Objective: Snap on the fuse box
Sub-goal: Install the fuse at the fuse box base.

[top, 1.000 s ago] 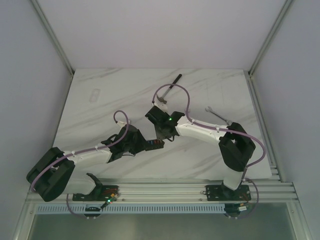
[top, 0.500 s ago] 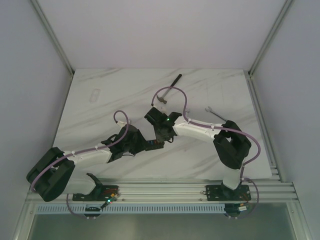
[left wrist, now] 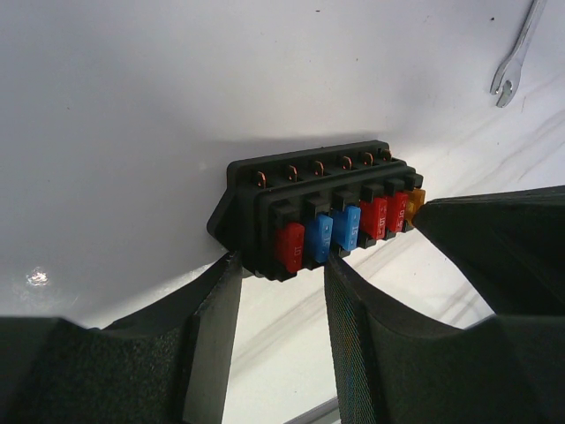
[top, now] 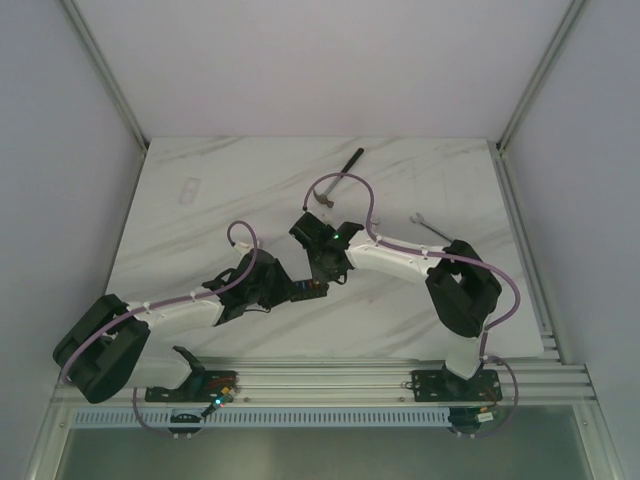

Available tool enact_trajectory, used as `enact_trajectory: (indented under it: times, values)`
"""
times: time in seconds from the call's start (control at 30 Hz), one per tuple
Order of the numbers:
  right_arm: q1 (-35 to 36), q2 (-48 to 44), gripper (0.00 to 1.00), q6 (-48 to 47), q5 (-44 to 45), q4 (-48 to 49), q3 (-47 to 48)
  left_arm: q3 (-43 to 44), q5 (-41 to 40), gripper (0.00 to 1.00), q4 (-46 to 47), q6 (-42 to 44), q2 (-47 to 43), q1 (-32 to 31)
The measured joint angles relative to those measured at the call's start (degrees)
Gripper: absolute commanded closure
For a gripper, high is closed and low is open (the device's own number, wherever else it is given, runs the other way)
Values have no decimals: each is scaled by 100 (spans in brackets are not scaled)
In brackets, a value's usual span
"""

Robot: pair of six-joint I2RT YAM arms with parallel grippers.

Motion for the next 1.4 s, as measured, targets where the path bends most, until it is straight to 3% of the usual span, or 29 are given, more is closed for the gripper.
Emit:
enact_trajectory:
  times: [0.8,1.07,1.4]
  values:
    - [-37,-111,100,-90,-37,424,-446,0,-11,49,-22,-4,-7,0]
    - [-37,-131,100,-240,-48,363,-319,0,-33,42,-111,-2,-79,0]
    - [-37,-286,78,-776,24,216,-157,37,-190,27,-345,20,-466,0]
